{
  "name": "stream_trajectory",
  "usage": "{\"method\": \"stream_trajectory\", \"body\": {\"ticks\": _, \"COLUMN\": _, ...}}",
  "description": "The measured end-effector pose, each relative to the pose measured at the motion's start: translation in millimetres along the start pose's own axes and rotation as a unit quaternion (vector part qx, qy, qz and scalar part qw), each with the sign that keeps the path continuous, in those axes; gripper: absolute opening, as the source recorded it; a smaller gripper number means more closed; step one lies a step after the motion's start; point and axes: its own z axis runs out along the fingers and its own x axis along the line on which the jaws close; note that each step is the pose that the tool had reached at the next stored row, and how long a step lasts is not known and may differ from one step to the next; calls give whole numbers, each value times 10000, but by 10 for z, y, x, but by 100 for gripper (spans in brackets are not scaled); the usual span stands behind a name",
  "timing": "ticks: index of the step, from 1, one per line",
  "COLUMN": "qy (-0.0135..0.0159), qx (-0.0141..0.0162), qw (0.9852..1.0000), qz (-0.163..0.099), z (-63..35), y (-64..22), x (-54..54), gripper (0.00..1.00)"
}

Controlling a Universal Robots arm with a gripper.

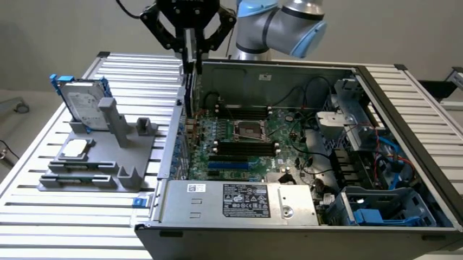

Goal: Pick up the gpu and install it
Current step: 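Pick up the gpu and move the gpu toward the slot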

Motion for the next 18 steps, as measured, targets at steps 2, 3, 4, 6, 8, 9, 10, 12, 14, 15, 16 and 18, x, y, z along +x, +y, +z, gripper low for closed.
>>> {"method": "stream_trajectory", "body": {"ticks": 2, "qy": 0, "qx": 0, "qw": 10000, "qz": 0, "z": 15, "y": -3, "x": -93, "gripper": 26}}
{"method": "stream_trajectory", "body": {"ticks": 3, "qy": 0, "qx": 0, "qw": 10000, "qz": 0, "z": 24, "y": -4, "x": -138, "gripper": 26}}
{"method": "stream_trajectory", "body": {"ticks": 4, "qy": 0, "qx": 0, "qw": 10000, "qz": 0, "z": 36, "y": -5, "x": -183, "gripper": 26}}
{"method": "stream_trajectory", "body": {"ticks": 6, "qy": 0, "qx": 0, "qw": 10000, "qz": 0, "z": 63, "y": -7, "x": -272, "gripper": 26}}
{"method": "stream_trajectory", "body": {"ticks": 8, "qy": 0, "qx": 1, "qw": 10000, "qz": 0, "z": 99, "y": -9, "x": -367, "gripper": 26}}
{"method": "stream_trajectory", "body": {"ticks": 9, "qy": 0, "qx": 2, "qw": 10000, "qz": 0, "z": 116, "y": -10, "x": -412, "gripper": 26}}
{"method": "stream_trajectory", "body": {"ticks": 10, "qy": 0, "qx": 3, "qw": 10000, "qz": 0, "z": 133, "y": -11, "x": -456, "gripper": 26}}
{"method": "stream_trajectory", "body": {"ticks": 12, "qy": 0, "qx": 5, "qw": 10000, "qz": 0, "z": 169, "y": -13, "x": -548, "gripper": 26}}
{"method": "stream_trajectory", "body": {"ticks": 14, "qy": 0, "qx": 7, "qw": 10000, "qz": 0, "z": 204, "y": -15, "x": -639, "gripper": 26}}
{"method": "stream_trajectory", "body": {"ticks": 15, "qy": 0, "qx": 9, "qw": 10000, "qz": 0, "z": 222, "y": -16, "x": -686, "gripper": 26}}
{"method": "stream_trajectory", "body": {"ticks": 16, "qy": 0, "qx": 10, "qw": 10000, "qz": 0, "z": 239, "y": -17, "x": -730, "gripper": 26}}
{"method": "stream_trajectory", "body": {"ticks": 18, "qy": 1, "qx": 12, "qw": 10000, "qz": 0, "z": 275, "y": -19, "x": -821, "gripper": 26}}
